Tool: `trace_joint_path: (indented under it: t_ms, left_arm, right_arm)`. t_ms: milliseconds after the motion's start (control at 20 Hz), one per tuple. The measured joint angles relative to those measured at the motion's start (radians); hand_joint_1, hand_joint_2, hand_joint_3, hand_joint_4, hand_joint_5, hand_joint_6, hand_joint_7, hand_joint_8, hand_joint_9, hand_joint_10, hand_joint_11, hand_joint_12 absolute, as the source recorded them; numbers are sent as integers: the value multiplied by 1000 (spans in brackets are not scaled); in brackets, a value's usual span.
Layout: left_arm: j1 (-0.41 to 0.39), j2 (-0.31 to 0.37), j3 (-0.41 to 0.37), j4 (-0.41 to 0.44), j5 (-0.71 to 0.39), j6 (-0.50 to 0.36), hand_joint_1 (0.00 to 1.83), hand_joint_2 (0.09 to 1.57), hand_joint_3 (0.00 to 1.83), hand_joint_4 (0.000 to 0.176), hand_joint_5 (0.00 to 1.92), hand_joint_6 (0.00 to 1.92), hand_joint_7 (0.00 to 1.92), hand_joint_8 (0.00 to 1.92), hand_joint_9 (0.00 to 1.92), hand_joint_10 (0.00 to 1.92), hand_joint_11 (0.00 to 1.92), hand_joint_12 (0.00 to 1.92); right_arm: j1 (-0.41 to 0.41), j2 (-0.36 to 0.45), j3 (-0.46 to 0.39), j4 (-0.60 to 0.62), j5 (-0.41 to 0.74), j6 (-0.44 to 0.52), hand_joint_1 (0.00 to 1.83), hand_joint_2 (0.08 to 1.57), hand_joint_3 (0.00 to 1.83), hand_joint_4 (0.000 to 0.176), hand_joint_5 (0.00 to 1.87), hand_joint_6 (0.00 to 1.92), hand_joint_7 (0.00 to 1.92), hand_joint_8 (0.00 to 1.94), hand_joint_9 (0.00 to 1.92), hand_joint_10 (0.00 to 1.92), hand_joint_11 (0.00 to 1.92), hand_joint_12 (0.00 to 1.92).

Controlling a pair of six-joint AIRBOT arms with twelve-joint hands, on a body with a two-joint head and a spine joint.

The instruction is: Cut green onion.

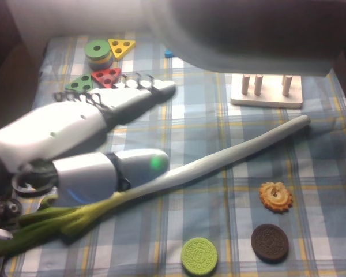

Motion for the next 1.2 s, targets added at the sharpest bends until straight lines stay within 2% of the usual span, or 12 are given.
trace_joint_path:
  t_ms: [100,250,400,500,700,800,900,950,1200]
  left_arm:
    - [13,9,-4,-42,-32,0,0,1315,10,0,13,5,21,8,35,13,0,0]
    - [27,9,-8,-43,-35,0,0,1333,5,0,83,10,94,12,77,9,0,0]
    - [43,9,-9,-49,-44,0,0,1332,3,0,73,3,113,13,104,15,49,23]
    - [61,9,-16,-84,-72,0,0,1341,6,0,105,14,119,12,102,11,36,20]
    - [87,18,-24,-97,-114,0,0,1338,0,0,114,5,113,3,116,5,55,43]
    - [93,19,-24,-116,-120,0,0,1341,2,0,109,2,113,3,117,4,57,48]
    - [94,19,-26,-112,-122,1,0,1339,0,0,115,5,123,6,117,4,60,55]
    - [94,19,-30,-114,-125,0,0,1337,0,0,111,3,131,8,125,7,56,56]
    - [96,19,-30,-111,-125,0,0,1337,0,0,61,0,99,0,107,1,16,51]
  right_arm:
    - [11,-4,18,0,-25,-2,859,1351,0,175,1112,1921,1343,1941,1466,1921,1518,1921]
    - [18,-6,26,2,-49,-2,865,1354,1,175,1120,1921,1367,1941,1486,1921,1522,1921]
    - [26,-9,37,-2,-67,-10,878,1363,3,173,1080,1921,1361,1941,1496,1921,1547,1921]
    - [31,-10,44,0,-80,-12,762,1351,0,176,1101,1921,1361,1941,1478,1921,1521,1921]
    - [32,-15,68,-1,-143,-21,862,1330,0,171,1060,1921,1355,1941,1496,1921,1533,1921]
    - [61,-15,74,-5,-192,-53,963,1335,0,159,1046,1921,1361,1941,1508,1921,1536,1921]
    - [90,-15,76,-31,-218,-72,792,1316,0,154,1059,1921,1337,1941,1478,1921,1521,1921]
    - [93,-15,78,-36,-223,-73,774,1318,0,154,1034,1921,1311,1941,1458,1921,1519,1921]
    - [93,-16,88,-35,-261,-74,821,1318,0,151,1029,1921,1257,1941,1392,1921,1453,1921]
